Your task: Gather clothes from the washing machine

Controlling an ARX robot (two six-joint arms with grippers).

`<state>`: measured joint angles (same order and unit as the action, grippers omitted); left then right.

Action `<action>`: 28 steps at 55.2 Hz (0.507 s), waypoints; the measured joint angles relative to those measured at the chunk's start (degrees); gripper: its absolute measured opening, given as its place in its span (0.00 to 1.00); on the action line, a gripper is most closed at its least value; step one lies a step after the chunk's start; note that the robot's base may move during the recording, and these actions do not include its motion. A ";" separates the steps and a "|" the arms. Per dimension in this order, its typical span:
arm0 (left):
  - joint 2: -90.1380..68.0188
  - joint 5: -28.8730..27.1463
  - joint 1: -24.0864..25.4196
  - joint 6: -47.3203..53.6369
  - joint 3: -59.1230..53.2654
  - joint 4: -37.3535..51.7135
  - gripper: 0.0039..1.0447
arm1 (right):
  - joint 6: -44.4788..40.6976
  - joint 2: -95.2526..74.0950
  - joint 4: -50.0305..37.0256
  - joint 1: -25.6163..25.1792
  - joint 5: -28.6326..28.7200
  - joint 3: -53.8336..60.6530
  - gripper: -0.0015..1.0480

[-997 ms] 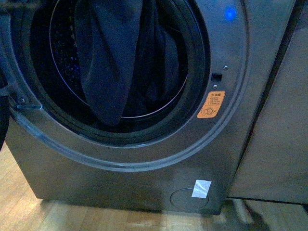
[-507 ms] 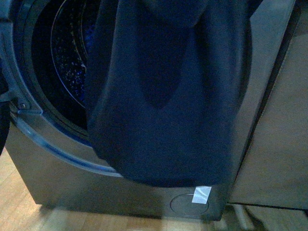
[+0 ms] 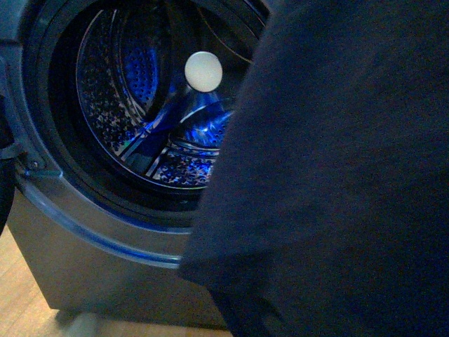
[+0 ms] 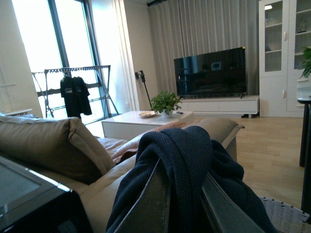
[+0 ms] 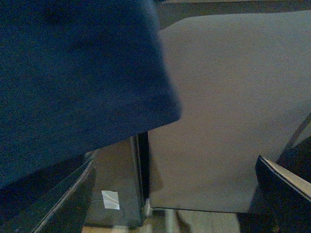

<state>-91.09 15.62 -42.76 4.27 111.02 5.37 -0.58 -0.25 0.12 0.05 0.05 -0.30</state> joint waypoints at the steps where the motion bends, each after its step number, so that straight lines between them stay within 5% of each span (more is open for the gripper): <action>1: -0.37 -0.04 -0.35 0.00 1.25 -0.66 0.07 | 0.00 0.00 0.00 0.00 0.00 0.00 0.93; 22: -2.56 0.31 -3.32 0.90 9.53 -7.72 0.07 | 0.00 0.00 0.00 0.02 -0.02 0.00 0.93; 28: -3.34 1.33 -2.71 0.90 10.49 -8.24 0.07 | 7.50 -4.09 -13.53 -5.18 14.82 0.55 0.93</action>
<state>-94.43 16.95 -45.47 5.17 121.51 -2.87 6.92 -4.34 -13.41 -5.13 14.87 0.25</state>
